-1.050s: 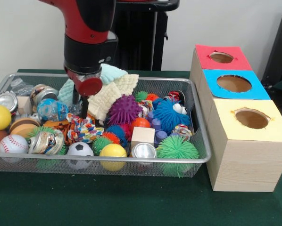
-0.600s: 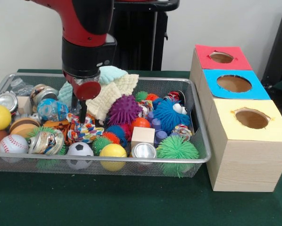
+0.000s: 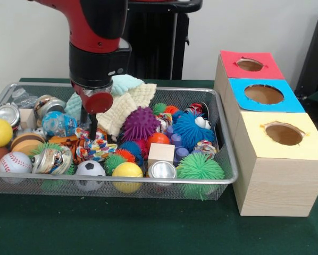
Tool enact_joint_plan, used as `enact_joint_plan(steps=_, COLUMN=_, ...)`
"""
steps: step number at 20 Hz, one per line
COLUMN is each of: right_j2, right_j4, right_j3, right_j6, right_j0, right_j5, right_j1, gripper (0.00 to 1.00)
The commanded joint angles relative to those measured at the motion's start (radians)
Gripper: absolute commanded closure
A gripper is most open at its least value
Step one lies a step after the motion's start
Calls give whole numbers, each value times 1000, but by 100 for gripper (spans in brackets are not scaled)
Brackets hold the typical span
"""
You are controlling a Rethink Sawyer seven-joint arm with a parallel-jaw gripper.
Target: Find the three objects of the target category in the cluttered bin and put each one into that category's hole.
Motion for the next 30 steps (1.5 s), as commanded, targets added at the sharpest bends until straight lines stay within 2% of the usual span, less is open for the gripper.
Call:
enact_joint_plan(steps=1, right_j2=24, right_j4=50, right_j3=-51, right_j6=132, right_j0=-8, right_j5=99, right_j1=27, gripper=0)
enact_joint_plan(steps=13, right_j2=-13, right_j4=42, right_j3=-195, right_j6=119, right_j0=5, right_j5=274, right_j1=26, gripper=0)
enact_joint_plan(steps=22, right_j2=5, right_j4=43, right_j3=-284, right_j6=141, right_j0=13, right_j5=242, right_j1=99, gripper=0)
enact_joint_plan(steps=27, right_j2=37, right_j4=58, right_j3=-385, right_j6=134, right_j0=8, right_j5=220, right_j1=180, gripper=0)
enact_joint_plan(steps=30, right_j2=41, right_j4=67, right_j3=-419, right_j6=133, right_j0=13, right_j5=235, right_j1=198, gripper=0)
